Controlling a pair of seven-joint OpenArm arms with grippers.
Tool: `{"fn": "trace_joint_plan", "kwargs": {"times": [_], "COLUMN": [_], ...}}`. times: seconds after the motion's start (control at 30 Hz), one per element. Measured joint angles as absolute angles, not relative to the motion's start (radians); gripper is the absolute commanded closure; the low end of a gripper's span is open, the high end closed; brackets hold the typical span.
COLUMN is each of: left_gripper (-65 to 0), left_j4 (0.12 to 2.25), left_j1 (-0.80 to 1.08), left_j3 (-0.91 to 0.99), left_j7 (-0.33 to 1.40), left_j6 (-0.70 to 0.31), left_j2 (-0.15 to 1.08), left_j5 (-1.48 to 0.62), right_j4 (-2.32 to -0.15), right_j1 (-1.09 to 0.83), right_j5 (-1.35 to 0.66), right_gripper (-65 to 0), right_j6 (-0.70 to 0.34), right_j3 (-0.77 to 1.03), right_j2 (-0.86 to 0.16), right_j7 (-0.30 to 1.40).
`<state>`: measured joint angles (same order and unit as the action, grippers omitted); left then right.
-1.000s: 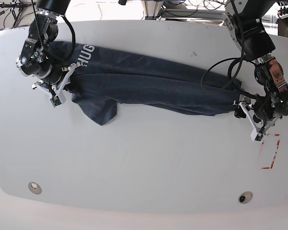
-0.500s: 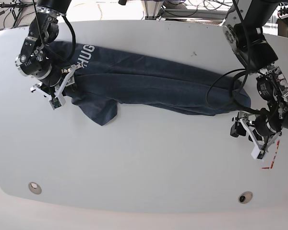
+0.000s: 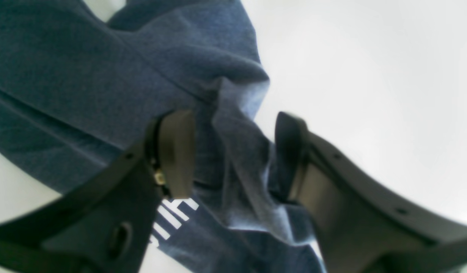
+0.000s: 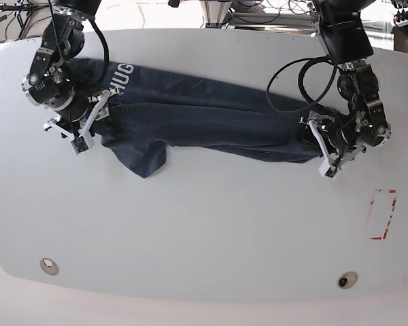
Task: Fold the T-shirt properly
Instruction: 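Hold the folded shirt with both grippers and pull it taut, then drag the right gripper's shirt end along the table, tucking the loose flap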
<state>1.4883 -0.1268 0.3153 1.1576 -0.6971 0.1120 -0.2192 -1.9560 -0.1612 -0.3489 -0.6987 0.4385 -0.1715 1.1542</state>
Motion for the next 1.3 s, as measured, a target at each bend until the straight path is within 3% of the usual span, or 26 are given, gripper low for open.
{"fn": "trace_joint_plan", "kwargs": {"times": [0.2, 0.27, 0.53, 1.0, 1.07, 1.13, 1.3], "left_gripper": [-39.6, -39.3, -30.8, -30.4, -30.4, -30.4, -30.4], "left_j4": [1.472, 1.464, 1.46, 1.459, 1.459, 1.459, 1.459], "left_j1": [-0.091, -0.092, -0.089, -0.088, -0.088, -0.088, -0.089], "left_j3": [0.314, 0.315, 0.319, 0.317, 0.317, 0.317, 0.317], "left_j7": [1.087, 1.082, 1.084, 1.083, 1.083, 1.083, 1.083], "left_j6": [-0.699, -0.699, -0.7, -0.701, -0.701, -0.701, -0.701], "left_j2": [0.14, 0.149, 0.178, 0.175, 0.176, 0.175, 0.175], "left_j5": [-0.184, -0.184, -0.179, -0.181, -0.184, -0.182, -0.181], "right_j4": [-1.953, -1.953, -1.916, -1.952, -1.931, -1.907, -1.89], "right_j1": [-0.181, -0.178, -0.18, -0.256, -0.254, -0.253, -0.259], "right_j5": [-0.344, -0.344, -0.344, -0.364, -0.363, -0.362, -0.344], "right_gripper": [-3.5, 0.0, -1.0, -1.9, -5.1, -12.7, -38.5], "right_j6": [-0.699, -0.699, -0.699, -0.698, -0.698, -0.698, -0.699], "right_j3": [0.441, 0.441, 0.44, 0.496, 0.496, 0.496, 0.5], "right_j2": [-0.173, -0.172, -0.171, -0.17, -0.172, -0.171, -0.176], "right_j7": [1.157, 1.156, 1.149, 1.178, 1.17, 1.171, 1.18]}}
